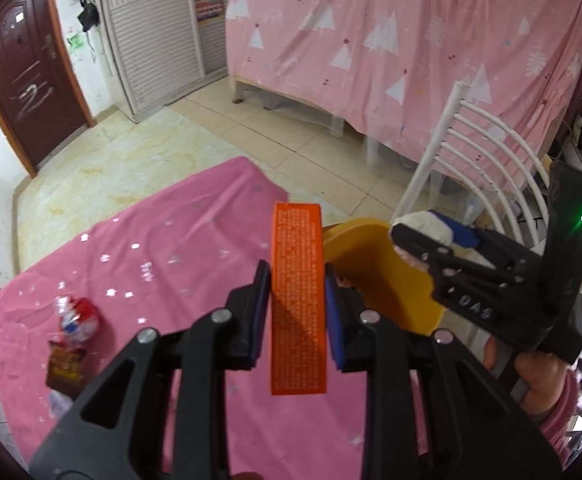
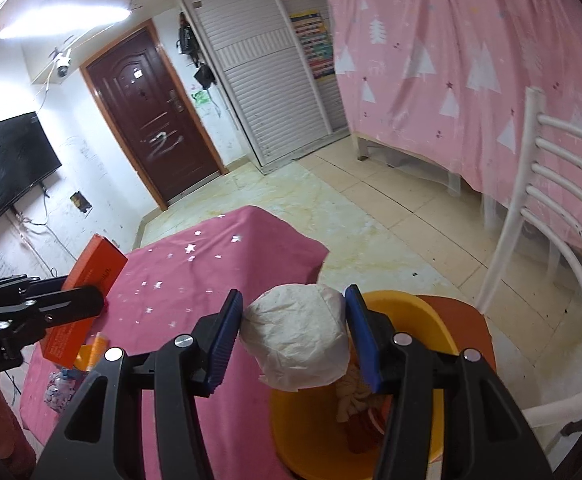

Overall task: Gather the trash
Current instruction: 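Carry the block and ball over the yellow bin and open both tools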

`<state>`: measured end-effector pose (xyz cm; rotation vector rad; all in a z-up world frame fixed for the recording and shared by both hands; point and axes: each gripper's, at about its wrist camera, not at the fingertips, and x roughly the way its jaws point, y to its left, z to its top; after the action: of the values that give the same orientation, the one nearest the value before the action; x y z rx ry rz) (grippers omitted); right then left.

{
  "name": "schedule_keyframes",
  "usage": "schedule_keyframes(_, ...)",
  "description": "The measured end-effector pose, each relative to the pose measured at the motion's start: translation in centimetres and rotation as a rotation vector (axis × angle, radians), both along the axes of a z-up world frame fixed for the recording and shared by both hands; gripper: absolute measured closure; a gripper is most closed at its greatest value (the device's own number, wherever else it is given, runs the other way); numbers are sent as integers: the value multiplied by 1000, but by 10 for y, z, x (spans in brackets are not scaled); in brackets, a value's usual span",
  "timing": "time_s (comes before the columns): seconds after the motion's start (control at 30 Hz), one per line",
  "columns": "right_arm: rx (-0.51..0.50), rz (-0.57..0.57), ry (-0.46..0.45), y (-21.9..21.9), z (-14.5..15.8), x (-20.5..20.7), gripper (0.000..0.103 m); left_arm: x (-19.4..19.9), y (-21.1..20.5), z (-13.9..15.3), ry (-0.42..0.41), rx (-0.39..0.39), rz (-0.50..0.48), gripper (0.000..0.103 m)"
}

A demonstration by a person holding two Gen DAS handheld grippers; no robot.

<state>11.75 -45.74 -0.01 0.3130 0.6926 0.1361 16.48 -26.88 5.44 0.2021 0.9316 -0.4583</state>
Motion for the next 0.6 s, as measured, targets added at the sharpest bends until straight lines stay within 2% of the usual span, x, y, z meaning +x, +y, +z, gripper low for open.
schedule_keyframes(0.17, 4, -21, 23, -14, -16, 2, 57, 2, -24, -4, 20, -12, -24, 79)
schedule_keyframes(0.3, 51, -27, 56, -29, -30, 7, 55, 3, -40, -5, 23, -45, -53, 79)
schedule_keyframes(0.4, 79, -58, 84, -40, -40, 8, 47, 7, -55, -6, 39, -71, -67, 78)
schedule_keyframes(0.47, 85, -82, 91, -49, -43, 8, 40, 9, -62, -8, 50, -75, -75, 54)
schedule_keyframes(0.5, 88, -94, 93, -54, -45, 6, 39, 11, -65, -7, 47, -77, -72, 33)
schedule_keyframes(0.53, 87, -104, 93, -58, -45, 4, 38, 10, -67, -6, 39, -80, -67, 30)
schedule_keyframes(0.6, 81, -119, 93, -64, -44, 1, 37, 9, -70, -5, 28, -83, -67, 30)
